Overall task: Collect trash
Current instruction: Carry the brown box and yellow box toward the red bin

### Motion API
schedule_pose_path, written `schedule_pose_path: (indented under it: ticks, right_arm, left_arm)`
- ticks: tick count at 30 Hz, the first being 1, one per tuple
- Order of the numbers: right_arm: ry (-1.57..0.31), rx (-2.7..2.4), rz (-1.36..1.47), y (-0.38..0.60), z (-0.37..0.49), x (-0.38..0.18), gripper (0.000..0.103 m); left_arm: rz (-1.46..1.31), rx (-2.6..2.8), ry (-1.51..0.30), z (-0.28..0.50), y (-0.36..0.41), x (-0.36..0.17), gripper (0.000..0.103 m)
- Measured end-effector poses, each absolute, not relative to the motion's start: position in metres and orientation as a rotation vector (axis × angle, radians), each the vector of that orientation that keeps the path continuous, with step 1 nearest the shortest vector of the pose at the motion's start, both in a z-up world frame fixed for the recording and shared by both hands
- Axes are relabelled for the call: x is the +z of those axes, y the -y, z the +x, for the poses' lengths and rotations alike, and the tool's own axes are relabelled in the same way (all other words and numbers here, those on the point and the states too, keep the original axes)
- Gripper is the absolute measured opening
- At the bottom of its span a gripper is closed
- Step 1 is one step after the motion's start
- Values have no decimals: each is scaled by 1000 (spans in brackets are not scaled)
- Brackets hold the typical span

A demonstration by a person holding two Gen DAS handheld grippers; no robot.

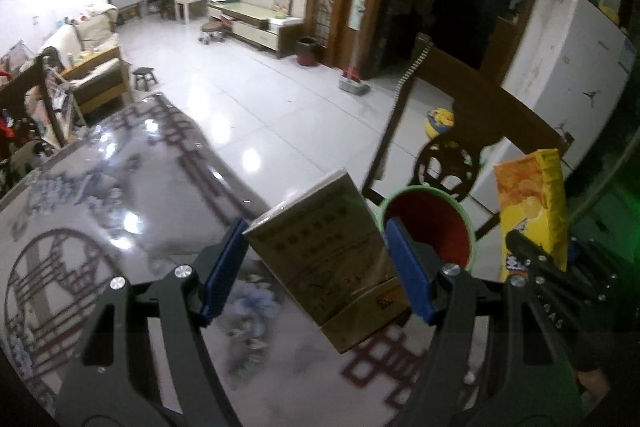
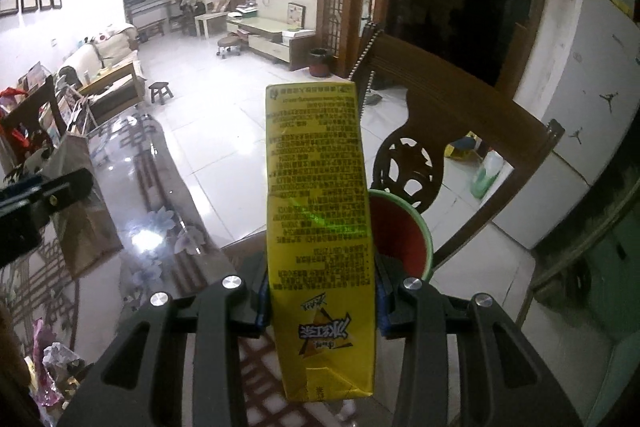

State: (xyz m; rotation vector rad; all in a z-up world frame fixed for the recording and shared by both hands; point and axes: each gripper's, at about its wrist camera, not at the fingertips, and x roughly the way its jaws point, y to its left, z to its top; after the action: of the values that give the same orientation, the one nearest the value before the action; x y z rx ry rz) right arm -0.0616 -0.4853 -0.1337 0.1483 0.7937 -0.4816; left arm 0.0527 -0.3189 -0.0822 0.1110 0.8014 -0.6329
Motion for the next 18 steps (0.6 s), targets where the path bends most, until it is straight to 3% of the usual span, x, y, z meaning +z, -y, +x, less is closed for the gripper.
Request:
schedule_pose_path:
  ticks: [18]
  right_arm:
    - [-780, -574, 300, 551, -78, -149, 37]
  left_arm:
    - [130, -822, -912, 68, 405, -116, 68]
